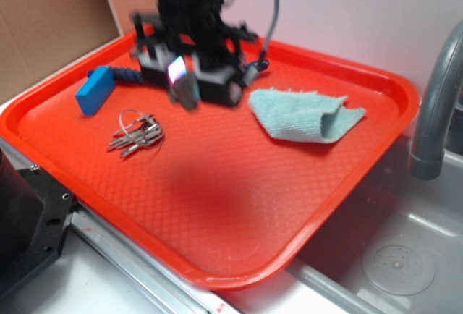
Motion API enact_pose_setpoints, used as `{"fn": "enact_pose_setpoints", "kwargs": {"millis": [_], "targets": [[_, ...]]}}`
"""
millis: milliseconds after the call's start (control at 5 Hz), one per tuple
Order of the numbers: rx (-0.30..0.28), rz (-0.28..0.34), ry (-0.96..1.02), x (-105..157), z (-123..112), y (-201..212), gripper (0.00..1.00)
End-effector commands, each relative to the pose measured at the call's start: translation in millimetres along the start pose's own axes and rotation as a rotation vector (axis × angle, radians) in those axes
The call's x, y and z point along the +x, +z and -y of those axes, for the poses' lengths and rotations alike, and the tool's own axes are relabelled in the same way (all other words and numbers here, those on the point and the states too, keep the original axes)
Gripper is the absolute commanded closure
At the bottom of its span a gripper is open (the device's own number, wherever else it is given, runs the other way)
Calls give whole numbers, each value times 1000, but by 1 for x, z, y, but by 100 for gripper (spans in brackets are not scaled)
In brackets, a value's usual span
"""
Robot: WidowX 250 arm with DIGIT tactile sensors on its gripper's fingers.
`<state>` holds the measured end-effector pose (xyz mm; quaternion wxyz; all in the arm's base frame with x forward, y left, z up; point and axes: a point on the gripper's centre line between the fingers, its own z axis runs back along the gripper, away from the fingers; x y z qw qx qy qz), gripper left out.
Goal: Grab the rock.
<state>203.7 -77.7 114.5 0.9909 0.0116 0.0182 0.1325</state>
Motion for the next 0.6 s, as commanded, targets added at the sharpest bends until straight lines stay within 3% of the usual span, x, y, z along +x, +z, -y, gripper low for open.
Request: {"fn": "enact_pose_setpoints", "kwargs": {"millis": [0, 200, 400], "targets": [[-69, 131, -122, -9, -33, 82, 100], [-108, 117, -81, -19, -41, 82, 100], [-122, 25, -19, -20, -45, 76, 100]]}}
